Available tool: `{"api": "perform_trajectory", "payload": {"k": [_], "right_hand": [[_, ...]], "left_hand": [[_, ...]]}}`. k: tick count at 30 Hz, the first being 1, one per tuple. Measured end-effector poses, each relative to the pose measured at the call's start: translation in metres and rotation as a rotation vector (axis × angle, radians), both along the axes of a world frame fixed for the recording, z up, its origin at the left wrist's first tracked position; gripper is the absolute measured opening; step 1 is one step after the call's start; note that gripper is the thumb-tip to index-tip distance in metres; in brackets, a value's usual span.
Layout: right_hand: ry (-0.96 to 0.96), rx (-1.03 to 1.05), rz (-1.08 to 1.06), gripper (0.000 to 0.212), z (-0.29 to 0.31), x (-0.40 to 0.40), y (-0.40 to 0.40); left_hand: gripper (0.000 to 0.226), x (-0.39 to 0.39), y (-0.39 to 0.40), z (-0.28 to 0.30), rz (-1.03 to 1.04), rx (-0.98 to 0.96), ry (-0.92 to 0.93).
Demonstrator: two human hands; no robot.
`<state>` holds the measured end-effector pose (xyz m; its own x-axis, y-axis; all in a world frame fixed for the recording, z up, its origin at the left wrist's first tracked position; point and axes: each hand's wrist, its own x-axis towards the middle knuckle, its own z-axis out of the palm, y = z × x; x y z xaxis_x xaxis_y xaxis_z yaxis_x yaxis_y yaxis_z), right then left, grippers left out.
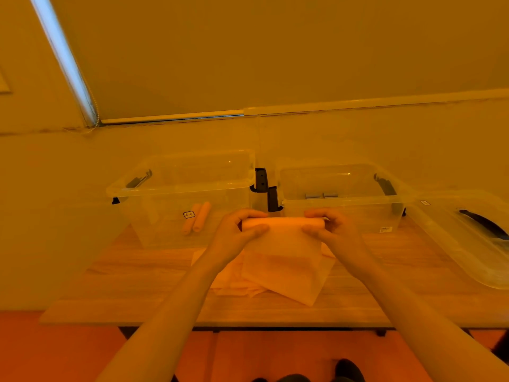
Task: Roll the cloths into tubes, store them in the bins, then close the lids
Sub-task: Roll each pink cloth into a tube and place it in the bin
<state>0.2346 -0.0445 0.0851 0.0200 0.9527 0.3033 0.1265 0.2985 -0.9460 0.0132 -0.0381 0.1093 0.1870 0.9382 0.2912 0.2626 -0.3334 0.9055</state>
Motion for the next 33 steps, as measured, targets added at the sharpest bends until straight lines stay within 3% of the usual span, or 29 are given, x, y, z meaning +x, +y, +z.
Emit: {"api": "perform_trajectory", "payload": {"k": [9,13,20,25,30,33], "right_hand": [[-0.102,0.011,0.001,0.021,-0.0007,-0.0015,0.0013],[-0.092,0.03,-0.003,0.036,-0.0019,-0.0024,0.0003],[-0.079,0.033,0.011,0.023,-0.0009,0.0002,0.0002],[-0.122,0.043,-0.006,0.015,-0.0003,0.0009,-0.0005],[-0.125,0.017,-0.01,0.03,-0.0008,0.0012,-0.0012],[-0.098,0.013,-0.017,0.027,-0.0001,0.0005,-0.0008]], "left_hand": [[0.026,0.0016,-0.0024,0.0028,0.019,-0.002,0.0],[0.02,0.0034,-0.0031,0.0052,0.042,0.0,0.009],[0.014,0.002,0.0005,0.0004,0.087,0.007,0.026],[0.026,0.0018,0.0017,-0.0028,0.05,0.006,0.016],[0.022,0.0034,0.0038,-0.0015,0.057,0.005,0.022],[0.022,0.0022,0.004,-0.0023,0.064,0.002,0.002]]}}
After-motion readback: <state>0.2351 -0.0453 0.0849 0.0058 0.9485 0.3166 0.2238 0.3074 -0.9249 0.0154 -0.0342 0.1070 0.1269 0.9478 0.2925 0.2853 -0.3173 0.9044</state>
